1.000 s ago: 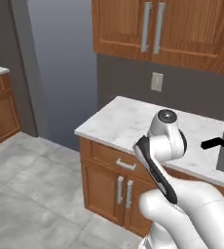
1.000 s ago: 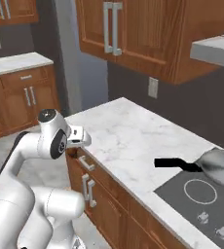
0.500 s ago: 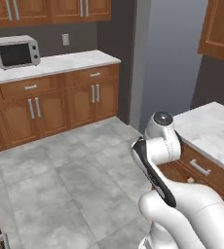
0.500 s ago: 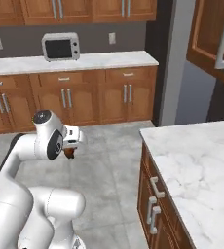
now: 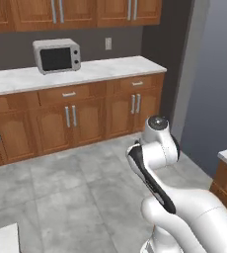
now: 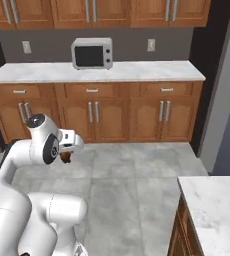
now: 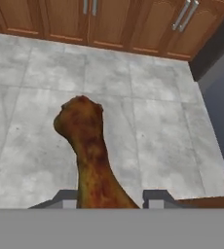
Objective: Take the chicken drumsticks from the pan and place one on each plate on the dining counter.
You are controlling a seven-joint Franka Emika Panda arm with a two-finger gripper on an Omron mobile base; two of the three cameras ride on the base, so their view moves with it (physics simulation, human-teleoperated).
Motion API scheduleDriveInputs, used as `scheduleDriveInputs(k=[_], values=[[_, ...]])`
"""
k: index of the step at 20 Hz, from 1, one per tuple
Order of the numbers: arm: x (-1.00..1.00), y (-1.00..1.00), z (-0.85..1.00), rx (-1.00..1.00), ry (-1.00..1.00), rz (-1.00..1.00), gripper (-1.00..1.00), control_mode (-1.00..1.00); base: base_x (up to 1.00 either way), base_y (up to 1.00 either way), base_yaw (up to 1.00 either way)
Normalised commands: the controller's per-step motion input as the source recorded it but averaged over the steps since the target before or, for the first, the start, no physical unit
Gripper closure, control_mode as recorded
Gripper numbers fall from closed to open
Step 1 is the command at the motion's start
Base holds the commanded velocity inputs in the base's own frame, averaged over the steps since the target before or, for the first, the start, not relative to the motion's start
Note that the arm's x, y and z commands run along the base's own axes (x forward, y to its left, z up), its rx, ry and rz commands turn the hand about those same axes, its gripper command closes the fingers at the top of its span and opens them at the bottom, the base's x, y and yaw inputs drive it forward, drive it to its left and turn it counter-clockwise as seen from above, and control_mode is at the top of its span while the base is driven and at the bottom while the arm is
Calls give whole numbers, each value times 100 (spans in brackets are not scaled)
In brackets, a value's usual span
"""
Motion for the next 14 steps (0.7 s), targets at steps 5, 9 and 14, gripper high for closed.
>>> scheduleDriveInputs(k=[5,9,14], values=[[0,0,0,0,0,0,100,100,100,29,12],[0,0,0,0,0,0,100,100,100,19,33],[0,0,0,0,0,0,100,100,93,9,54]])
